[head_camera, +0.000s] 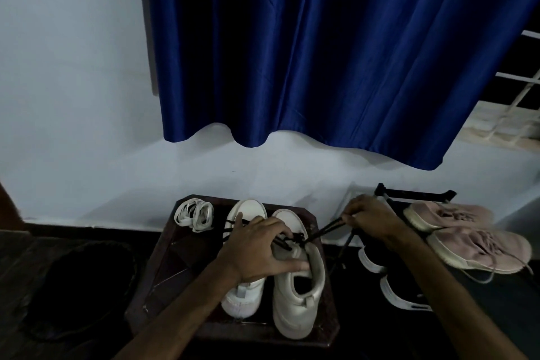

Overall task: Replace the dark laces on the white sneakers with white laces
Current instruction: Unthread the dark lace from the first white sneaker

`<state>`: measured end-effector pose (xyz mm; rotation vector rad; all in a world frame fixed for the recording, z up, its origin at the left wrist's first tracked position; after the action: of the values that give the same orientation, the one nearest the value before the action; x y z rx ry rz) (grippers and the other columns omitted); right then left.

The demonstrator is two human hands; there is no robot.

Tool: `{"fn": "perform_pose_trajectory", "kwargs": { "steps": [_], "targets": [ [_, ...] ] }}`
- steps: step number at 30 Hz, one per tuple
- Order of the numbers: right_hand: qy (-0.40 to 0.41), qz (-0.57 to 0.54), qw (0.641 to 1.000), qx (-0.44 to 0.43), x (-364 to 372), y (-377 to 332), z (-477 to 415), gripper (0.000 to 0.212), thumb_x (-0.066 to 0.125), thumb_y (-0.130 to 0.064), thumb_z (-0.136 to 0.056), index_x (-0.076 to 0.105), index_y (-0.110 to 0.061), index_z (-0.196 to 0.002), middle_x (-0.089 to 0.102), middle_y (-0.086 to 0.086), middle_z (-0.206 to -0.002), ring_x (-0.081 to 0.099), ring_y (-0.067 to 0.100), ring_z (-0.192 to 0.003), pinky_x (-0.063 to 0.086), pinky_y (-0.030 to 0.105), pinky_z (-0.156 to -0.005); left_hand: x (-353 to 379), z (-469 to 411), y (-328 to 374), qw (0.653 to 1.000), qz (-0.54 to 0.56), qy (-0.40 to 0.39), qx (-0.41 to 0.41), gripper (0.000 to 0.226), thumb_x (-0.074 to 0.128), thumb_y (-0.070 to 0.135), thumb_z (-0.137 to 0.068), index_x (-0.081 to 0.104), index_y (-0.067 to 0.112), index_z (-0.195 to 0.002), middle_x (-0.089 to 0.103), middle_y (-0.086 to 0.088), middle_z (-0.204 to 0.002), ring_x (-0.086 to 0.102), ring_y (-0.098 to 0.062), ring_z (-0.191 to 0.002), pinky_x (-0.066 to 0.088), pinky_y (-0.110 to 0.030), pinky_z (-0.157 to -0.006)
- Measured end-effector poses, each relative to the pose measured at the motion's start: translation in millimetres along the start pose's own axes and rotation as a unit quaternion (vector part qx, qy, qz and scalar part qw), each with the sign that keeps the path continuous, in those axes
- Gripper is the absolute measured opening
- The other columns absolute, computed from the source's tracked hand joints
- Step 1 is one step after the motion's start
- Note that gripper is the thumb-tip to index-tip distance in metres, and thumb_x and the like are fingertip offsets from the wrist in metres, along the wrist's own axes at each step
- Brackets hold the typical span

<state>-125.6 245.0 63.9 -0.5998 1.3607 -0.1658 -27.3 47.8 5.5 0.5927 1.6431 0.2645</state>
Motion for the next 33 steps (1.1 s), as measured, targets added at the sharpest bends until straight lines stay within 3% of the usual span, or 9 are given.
{"fn": "perform_pose_trajectory", "kwargs": {
  "steps": [4,7,10,13,16,20,25,29,33],
  "targets": [
    [0.040,0.055,0.993,-0.099,18.0,-16.7,5.7,0.012,0.069,-0.018,-0.087,0.073,-0.027,-0.093,0.056,-0.005,-0.117,0.054,0.007,-0.111,0.034,0.012,-0.089,-0.4,-1.2,1.7,1.000,-0.004,0.017,0.005,0.075,0.045,0.095,-0.059,0.055,0.041,-0.110,0.054,0.027,-0.114,0.046,-0.001,-0.116,0.014,-0.053,-0.115],
    [-0.077,0.108,0.975,-0.178,42.8,-56.0,15.7,0.018,0.063,-0.022,-0.089,0.075,-0.021,-0.103,0.053,-0.005,-0.125,0.052,0.008,-0.116,0.035,0.015,-0.092,0.3,-2.0,2.0,1.000,-0.014,0.013,-0.001,0.079,0.044,0.096,-0.058,0.055,0.040,-0.114,0.056,0.025,-0.117,0.047,-0.002,-0.117,0.015,-0.052,-0.115],
    [-0.175,0.199,0.949,-0.172,73.6,-69.0,20.1,0.025,0.060,-0.018,-0.082,0.073,-0.015,-0.102,0.059,0.000,-0.128,0.052,0.019,-0.122,0.040,0.024,-0.094,1.2,-2.2,0.2,1.000,-0.013,0.018,-0.001,0.079,0.043,0.096,-0.059,0.056,0.039,-0.112,0.058,0.024,-0.115,0.048,-0.001,-0.115,0.019,-0.053,-0.113],
    [-0.142,0.214,0.958,-0.127,79.1,-64.5,12.7,0.021,0.061,-0.027,-0.064,0.065,-0.019,-0.083,0.063,-0.007,-0.116,0.056,0.016,-0.112,0.044,0.042,-0.097,1.3,-2.9,0.0,1.000,-0.011,0.016,-0.006,0.077,0.044,0.095,-0.060,0.057,0.039,-0.110,0.058,0.024,-0.113,0.049,-0.001,-0.113,0.020,-0.055,-0.112],
    [-0.104,0.170,0.971,-0.136,74.2,-64.7,16.9,0.011,0.068,-0.023,-0.070,0.073,-0.021,-0.079,0.066,-0.008,-0.107,0.062,0.013,-0.098,0.047,0.027,-0.085,-0.7,-1.5,1.5,1.000,-0.015,0.016,-0.010,0.073,0.045,0.094,-0.061,0.055,0.039,-0.107,0.056,0.023,-0.111,0.049,-0.002,-0.113,0.021,-0.055,-0.112],
    [-0.047,0.128,0.984,-0.118,35.9,-55.0,15.0,0.010,0.069,-0.019,-0.081,0.076,-0.014,-0.086,0.057,-0.007,-0.114,0.057,0.011,-0.102,0.042,0.014,-0.079,-1.7,-0.8,2.1,1.000,0.001,0.013,-0.012,0.075,0.048,0.093,-0.057,0.056,0.039,-0.109,0.055,0.025,-0.112,0.046,-0.001,-0.116,0.012,-0.056,-0.115],
    [0.058,0.167,0.984,-0.007,-21.6,-9.1,-5.9,0.007,0.066,-0.028,-0.085,0.072,-0.025,-0.083,0.055,-0.003,-0.122,0.054,0.017,-0.108,0.046,0.042,-0.097,0.2,-0.4,0.6,1.000,0.004,0.019,-0.009,0.076,0.046,0.096,-0.055,0.055,0.040,-0.105,0.048,0.030,-0.103,0.045,0.002,-0.112,0.012,-0.056,-0.115],
    [0.025,0.201,0.976,-0.076,9.3,-31.8,5.4,0.017,0.062,-0.031,-0.090,0.070,-0.030,-0.104,0.043,-0.009,-0.140,0.042,0.015,-0.127,0.042,0.044,-0.101,-1.0,-1.6,2.2,1.000,0.003,0.027,-0.001,0.077,0.046,0.097,-0.054,0.055,0.040,-0.105,0.050,0.029,-0.104,0.045,0.002,-0.113,0.013,-0.056,-0.115],
    [-0.133,0.213,0.958,-0.137,61.1,-65.8,16.6,0.025,0.059,-0.033,-0.086,0.072,-0.028,-0.107,0.047,-0.010,-0.139,0.043,0.016,-0.129,0.041,0.046,-0.103,-1.6,-1.5,3.7,1.000,-0.004,0.025,-0.001,0.076,0.047,0.095,-0.056,0.057,0.039,-0.107,0.056,0.024,-0.110,0.047,-0.001,-0.113,0.018,-0.058,-0.113]
  ]
}}
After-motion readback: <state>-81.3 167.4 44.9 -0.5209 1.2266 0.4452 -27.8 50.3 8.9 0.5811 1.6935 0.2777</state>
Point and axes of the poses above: each hand's wrist, its own z-axis away from the middle knuckle, its own x-axis out of the palm, y = z × x, the point moved 7 cm from there along -z, towards the middle knuckle
